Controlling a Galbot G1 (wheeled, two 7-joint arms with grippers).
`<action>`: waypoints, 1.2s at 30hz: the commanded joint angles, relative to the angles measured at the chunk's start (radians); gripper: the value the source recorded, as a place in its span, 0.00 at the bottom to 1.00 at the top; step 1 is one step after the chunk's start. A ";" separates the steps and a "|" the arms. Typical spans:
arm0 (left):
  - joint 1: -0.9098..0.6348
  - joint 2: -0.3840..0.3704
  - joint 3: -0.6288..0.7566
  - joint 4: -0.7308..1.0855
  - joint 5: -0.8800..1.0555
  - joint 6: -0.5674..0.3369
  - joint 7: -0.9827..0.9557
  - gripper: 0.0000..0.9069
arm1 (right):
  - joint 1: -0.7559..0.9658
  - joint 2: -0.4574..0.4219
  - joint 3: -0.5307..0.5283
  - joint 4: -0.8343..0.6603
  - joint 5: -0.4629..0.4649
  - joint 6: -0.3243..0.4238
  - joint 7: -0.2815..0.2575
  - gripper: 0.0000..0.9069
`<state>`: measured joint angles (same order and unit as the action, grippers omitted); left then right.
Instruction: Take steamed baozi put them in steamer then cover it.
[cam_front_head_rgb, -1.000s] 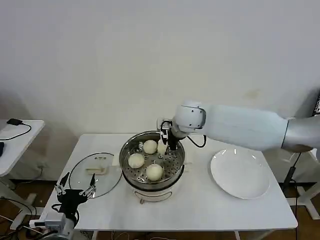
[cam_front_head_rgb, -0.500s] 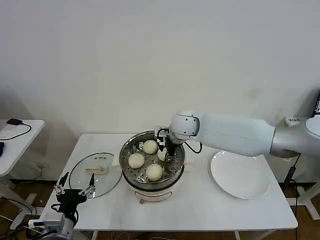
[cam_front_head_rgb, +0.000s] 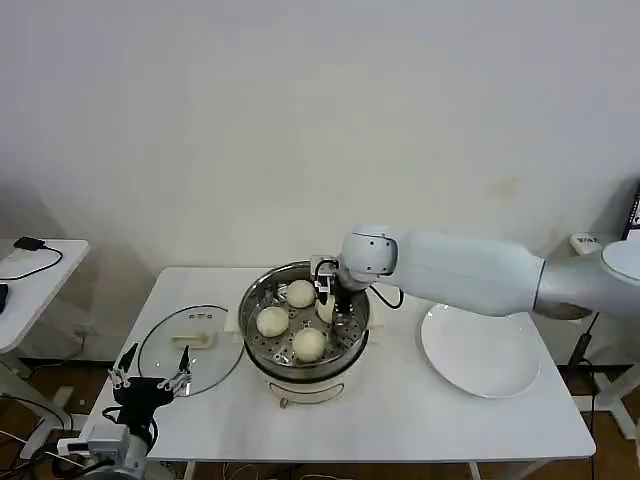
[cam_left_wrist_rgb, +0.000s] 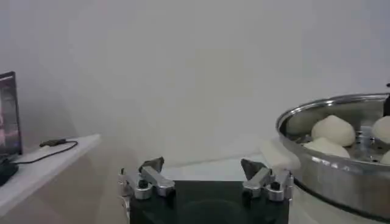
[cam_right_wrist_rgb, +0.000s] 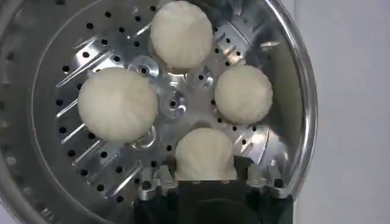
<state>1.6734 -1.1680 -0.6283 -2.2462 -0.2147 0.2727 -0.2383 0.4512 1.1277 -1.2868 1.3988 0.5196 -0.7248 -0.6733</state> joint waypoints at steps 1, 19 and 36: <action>0.000 0.000 0.001 0.001 0.000 0.001 0.000 1.00 | 0.009 -0.013 0.011 0.016 -0.007 -0.001 0.001 1.00; 0.004 0.001 0.008 0.001 0.004 0.001 0.001 1.00 | -0.002 -0.382 0.215 0.398 0.077 0.060 0.406 1.00; 0.002 -0.001 0.006 0.051 0.070 -0.041 0.012 1.00 | -1.327 -0.504 1.568 0.572 -0.249 0.480 0.625 1.00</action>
<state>1.6743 -1.1704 -0.6206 -2.2203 -0.1852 0.2620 -0.2353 0.0437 0.6258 -0.6860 1.8606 0.4666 -0.4943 -0.1837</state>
